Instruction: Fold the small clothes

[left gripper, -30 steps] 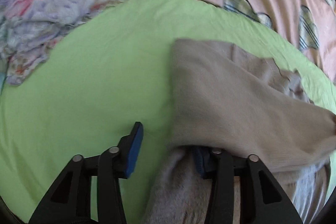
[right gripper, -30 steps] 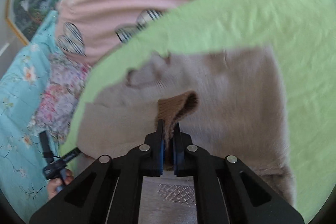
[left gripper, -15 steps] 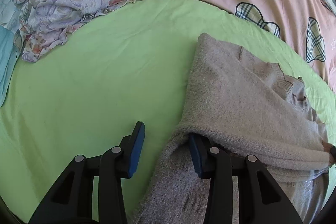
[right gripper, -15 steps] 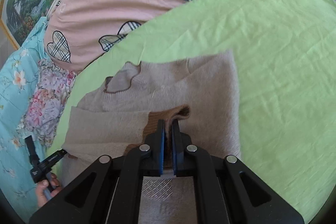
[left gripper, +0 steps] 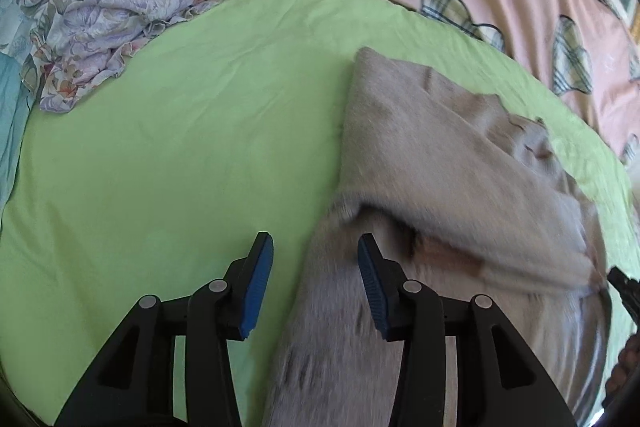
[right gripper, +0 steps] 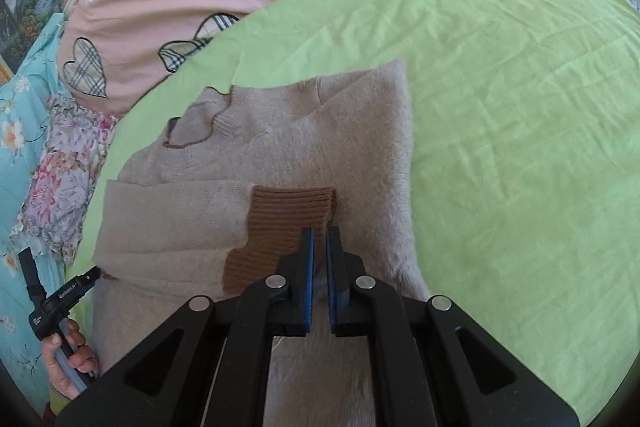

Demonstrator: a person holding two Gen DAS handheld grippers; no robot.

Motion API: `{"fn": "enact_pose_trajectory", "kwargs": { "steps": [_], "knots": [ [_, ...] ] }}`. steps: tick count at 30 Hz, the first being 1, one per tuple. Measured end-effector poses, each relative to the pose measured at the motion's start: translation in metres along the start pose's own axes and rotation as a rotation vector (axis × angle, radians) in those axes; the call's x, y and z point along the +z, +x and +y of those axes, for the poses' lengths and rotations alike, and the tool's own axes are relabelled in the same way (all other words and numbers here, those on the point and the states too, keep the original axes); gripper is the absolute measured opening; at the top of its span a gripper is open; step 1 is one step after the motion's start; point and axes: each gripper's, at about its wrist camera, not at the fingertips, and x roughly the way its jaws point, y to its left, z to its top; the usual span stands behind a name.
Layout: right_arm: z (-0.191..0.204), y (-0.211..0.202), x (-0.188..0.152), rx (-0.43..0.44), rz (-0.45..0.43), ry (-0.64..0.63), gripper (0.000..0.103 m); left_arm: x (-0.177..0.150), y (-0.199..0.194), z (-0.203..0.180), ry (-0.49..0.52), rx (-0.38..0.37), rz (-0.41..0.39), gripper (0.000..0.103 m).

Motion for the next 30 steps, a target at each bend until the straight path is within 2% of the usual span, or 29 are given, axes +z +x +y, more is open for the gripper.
{"fn": "enact_pose_trajectory", "kwargs": {
  "steps": [1,2,4,9,12,17,21,24,30],
  "knots": [
    [0.002,-0.007,-0.004,0.005,0.001,-0.007,0.024,-0.005,-0.006,0.001,0.006,-0.019,0.006,0.047],
    [0.004,-0.013,-0.01,0.008,0.004,-0.02,0.044,-0.011,-0.013,0.003,0.014,-0.038,0.011,0.047],
    [0.008,-0.028,-0.024,0.019,0.003,-0.051,0.055,-0.026,-0.029,0.006,0.041,-0.071,0.016,0.049],
    [0.009,-0.059,-0.064,0.07,0.023,-0.074,0.055,-0.076,-0.07,0.015,0.104,-0.136,0.034,0.052],
    [0.007,-0.077,-0.089,0.084,0.024,-0.082,0.055,-0.105,-0.089,0.025,0.107,-0.186,0.056,0.054],
    [-0.005,-0.102,-0.126,0.113,0.045,-0.075,0.055,-0.148,-0.106,0.046,0.103,-0.199,0.107,0.055],
    [-0.014,-0.124,-0.156,0.134,0.069,-0.098,0.055,-0.174,-0.12,0.057,0.104,-0.249,0.117,0.055],
    [-0.02,-0.136,-0.181,0.153,0.11,-0.135,0.055,-0.191,-0.124,0.058,0.112,-0.298,0.142,0.055],
    [-0.038,-0.142,-0.222,0.138,0.211,-0.175,0.055,-0.223,-0.116,0.051,0.178,-0.317,0.21,0.055]
  ]
}}
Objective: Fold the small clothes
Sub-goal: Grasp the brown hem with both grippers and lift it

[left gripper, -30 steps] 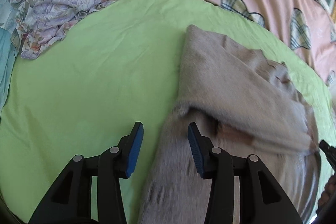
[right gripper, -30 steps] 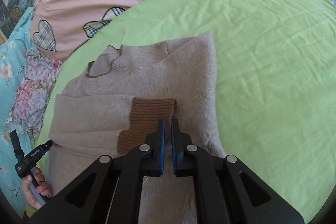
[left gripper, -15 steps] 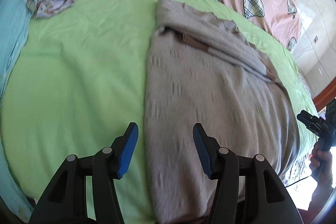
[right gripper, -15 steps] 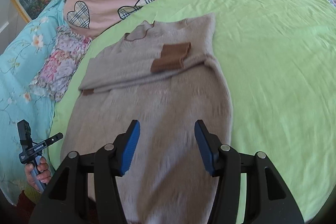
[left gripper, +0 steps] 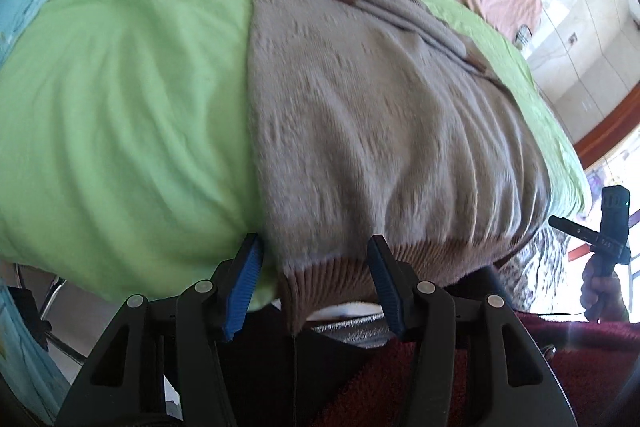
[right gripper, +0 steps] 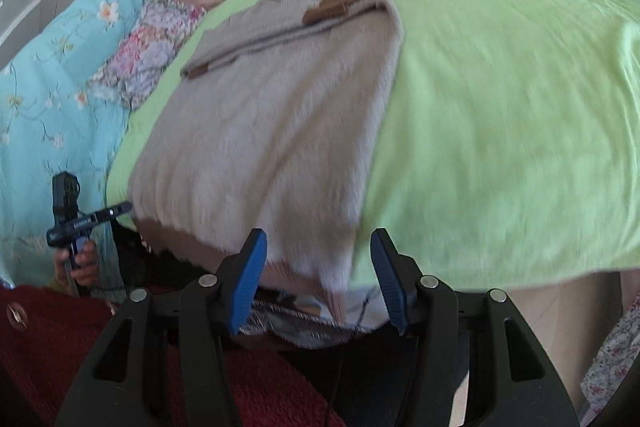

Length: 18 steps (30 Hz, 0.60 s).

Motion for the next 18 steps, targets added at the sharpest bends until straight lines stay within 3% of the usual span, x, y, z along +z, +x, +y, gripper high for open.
{"fn": "enact_pose_trajectory", "kwargs": {
  "steps": [9,11,12,13,14,16,18],
  "knots": [
    [-0.009,0.055,-0.019,0.018,0.103,0.002,0.055,-0.003,0.02,0.0,0.008,-0.037,0.055,0.052],
    [-0.004,0.068,-0.018,0.029,0.113,-0.015,0.055,-0.001,0.023,-0.003,0.015,-0.029,0.057,0.049],
    [-0.001,0.073,-0.016,0.034,0.116,-0.023,0.055,-0.001,0.022,-0.005,0.031,-0.019,0.055,0.039],
    [0.003,0.077,-0.015,0.038,0.117,-0.037,0.046,-0.001,0.023,-0.008,0.048,-0.012,0.052,0.027],
    [0.007,0.079,-0.015,0.047,0.125,-0.049,0.028,-0.001,0.022,-0.01,0.067,-0.005,0.05,0.023],
    [0.017,0.08,-0.017,0.061,0.149,-0.085,0.011,-0.001,0.018,-0.015,0.11,0.007,0.035,0.013],
    [0.027,0.072,-0.018,0.113,0.167,-0.131,0.01,-0.002,0.013,-0.018,0.131,0.006,0.019,0.01]
  ]
}}
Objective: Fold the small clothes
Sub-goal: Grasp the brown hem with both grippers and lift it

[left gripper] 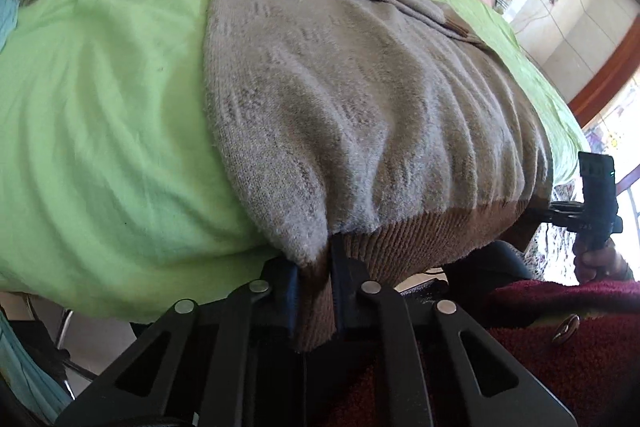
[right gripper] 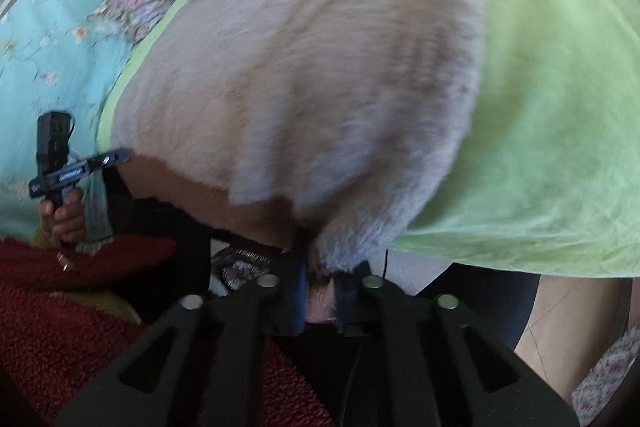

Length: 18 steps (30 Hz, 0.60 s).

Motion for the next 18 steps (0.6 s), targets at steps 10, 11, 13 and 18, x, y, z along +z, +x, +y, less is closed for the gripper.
{"fn": "enact_pose_trajectory", "kwargs": {
  "steps": [10,11,13,18],
  "knots": [
    [0.015,-0.067,0.02,0.197,-0.18,-0.002,0.009,0.01,-0.047,0.003,-0.029,-0.065,-0.144,0.008],
    [0.014,-0.071,0.023,0.211,-0.203,0.007,0.009,0.012,-0.052,0.005,-0.034,-0.073,-0.158,0.008],
    [0.015,-0.076,0.03,0.235,-0.247,0.018,0.009,0.019,-0.062,0.005,-0.046,-0.081,-0.197,0.007],
    [0.015,-0.094,0.047,0.264,-0.349,0.045,0.009,0.042,-0.083,0.001,-0.072,-0.129,-0.284,0.007]
  ]
}}
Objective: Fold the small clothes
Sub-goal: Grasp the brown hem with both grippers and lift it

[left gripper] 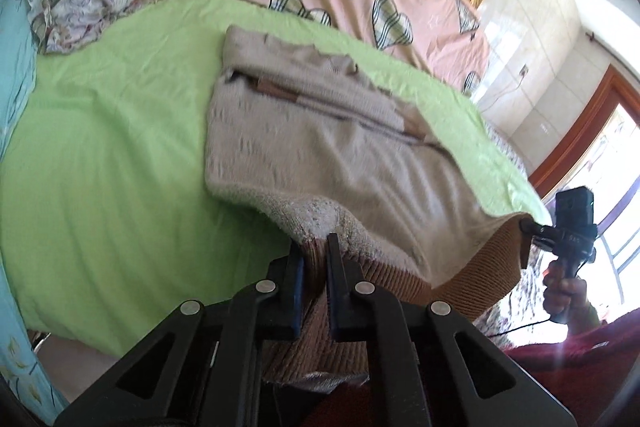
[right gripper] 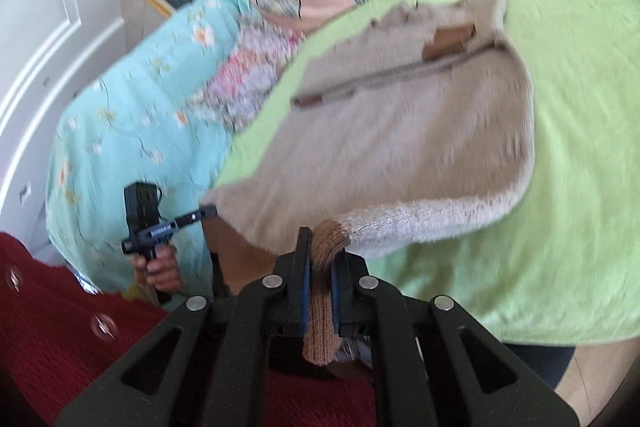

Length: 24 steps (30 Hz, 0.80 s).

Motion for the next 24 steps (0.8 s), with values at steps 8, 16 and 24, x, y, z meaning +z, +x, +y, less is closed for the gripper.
{"fn": "enact_pose_trajectory", "kwargs": {
  "steps": [8,16,24],
  "knots": [
    [-0.009,-0.007,0.029,-0.003,-0.092,0.03,0.009,0.034,0.006,-0.009,-0.042,-0.039,-0.073,0.007],
    [-0.023,-0.016,0.059,-0.023,-0.19,0.052,0.009,0.064,0.017,-0.009,-0.087,-0.064,-0.171,0.007],
    [-0.03,-0.002,0.117,-0.076,-0.278,0.013,0.009,0.117,0.042,-0.006,-0.1,-0.046,-0.237,0.007]
  ]
}}
